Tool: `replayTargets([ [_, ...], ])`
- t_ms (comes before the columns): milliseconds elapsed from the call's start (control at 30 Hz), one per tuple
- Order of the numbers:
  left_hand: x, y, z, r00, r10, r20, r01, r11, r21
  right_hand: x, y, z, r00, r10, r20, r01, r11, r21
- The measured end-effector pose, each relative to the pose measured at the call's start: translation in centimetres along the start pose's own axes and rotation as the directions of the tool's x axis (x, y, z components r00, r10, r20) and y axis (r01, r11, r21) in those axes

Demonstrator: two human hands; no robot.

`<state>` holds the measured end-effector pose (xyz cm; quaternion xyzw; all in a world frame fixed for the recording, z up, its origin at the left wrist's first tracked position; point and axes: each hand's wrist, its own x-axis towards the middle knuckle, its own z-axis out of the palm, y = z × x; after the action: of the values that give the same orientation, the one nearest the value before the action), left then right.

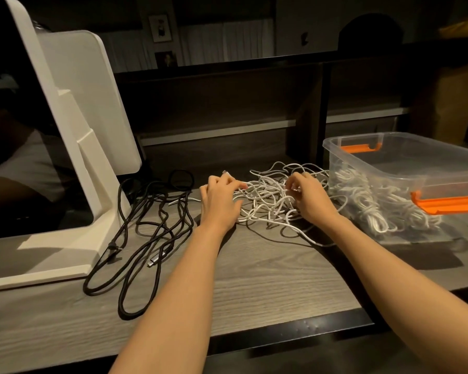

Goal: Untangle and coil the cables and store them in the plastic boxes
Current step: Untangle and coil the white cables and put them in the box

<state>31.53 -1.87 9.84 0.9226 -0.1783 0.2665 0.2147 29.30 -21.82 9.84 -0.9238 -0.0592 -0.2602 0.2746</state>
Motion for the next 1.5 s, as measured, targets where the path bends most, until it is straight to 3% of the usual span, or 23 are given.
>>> replayTargets([
  [133,0.1,0.7,-0.5,0.985,0.080,-0.154,-0.067,0.994,0.089,0.0,0.0,-0.8,0.996,-0.018,-0.087,0.031,0.990,0.140],
  [233,0.3,1.0,-0.6,0.988,0.097,-0.117,-0.070,0.975,0.213,0.0,-0.2,-1.0,0.994,-0.020,-0.109,0.046,0.970,0.238],
  [300,0.3,1.1,-0.5,0.989,0.113,-0.095,-0.092,0.974,0.206,0.0,-0.2,-0.9,0.994,0.016,-0.105,0.016,0.955,0.297],
  [400,0.5,1.2,-0.2,0.982,0.166,-0.092,-0.161,0.986,0.050,0.3,0.4,-0.7,0.985,0.127,-0.119,-0.079,0.934,0.349],
  [467,0.4,1.5,0.0,0.987,0.150,-0.063,-0.159,0.968,-0.194,0.4,0.5,-0.7,0.974,0.195,-0.117,-0.140,0.920,0.365],
  [567,0.2,2.7,-0.3,0.996,0.083,0.027,-0.062,0.887,-0.458,0.2,0.0,-1.0,0.970,0.154,-0.187,-0.071,0.920,0.386],
  [667,0.5,4.0,-0.9,0.993,-0.001,0.117,0.080,0.735,-0.674,0.0,-0.8,-1.7,0.993,-0.053,-0.105,0.089,0.921,0.380],
  [767,0.7,4.9,-1.4,0.975,-0.047,0.218,0.217,0.423,-0.880,0.0,-0.9,-1.4,0.974,-0.114,0.193,0.032,0.922,0.385],
  [800,0.7,4.9,-1.5,0.967,-0.055,0.250,0.254,0.333,-0.908,0.1,-1.0,-1.0,0.968,-0.101,0.229,0.013,0.934,0.356],
  [900,0.7,4.9,-1.6,0.938,-0.083,0.338,0.348,0.190,-0.918,0.3,-0.8,-0.4,0.985,-0.073,0.154,0.041,0.978,0.203],
  [1033,0.5,5.0,-1.1,0.939,-0.037,0.343,0.329,0.390,-0.860,0.4,-1.1,-0.4,0.990,-0.092,0.110,0.070,0.979,0.189],
  [1133,0.5,5.0,-0.7,0.924,-0.009,0.383,0.357,0.385,-0.851,0.1,-1.1,-0.6,0.981,-0.092,0.169,0.049,0.969,0.242],
  [1200,0.4,5.3,-1.1,0.915,-0.067,0.397,0.401,0.254,-0.880,-0.1,-1.2,-0.9,0.965,-0.085,0.250,0.027,0.974,0.225],
  [1267,0.6,5.4,-1.5,0.901,-0.145,0.410,0.420,0.043,-0.907,-0.4,-1.5,-1.2,0.950,-0.053,0.309,0.038,0.998,0.054],
  [1400,1.1,4.4,-2.0,0.854,-0.283,0.437,0.324,-0.368,-0.871,-0.6,-1.5,-2.2,0.963,0.038,0.266,0.026,0.972,-0.235],
  [1500,1.3,4.1,-2.1,0.831,-0.344,0.436,0.282,-0.415,-0.865,-0.6,-1.2,-2.4,0.970,0.090,0.224,-0.035,0.970,-0.239],
])
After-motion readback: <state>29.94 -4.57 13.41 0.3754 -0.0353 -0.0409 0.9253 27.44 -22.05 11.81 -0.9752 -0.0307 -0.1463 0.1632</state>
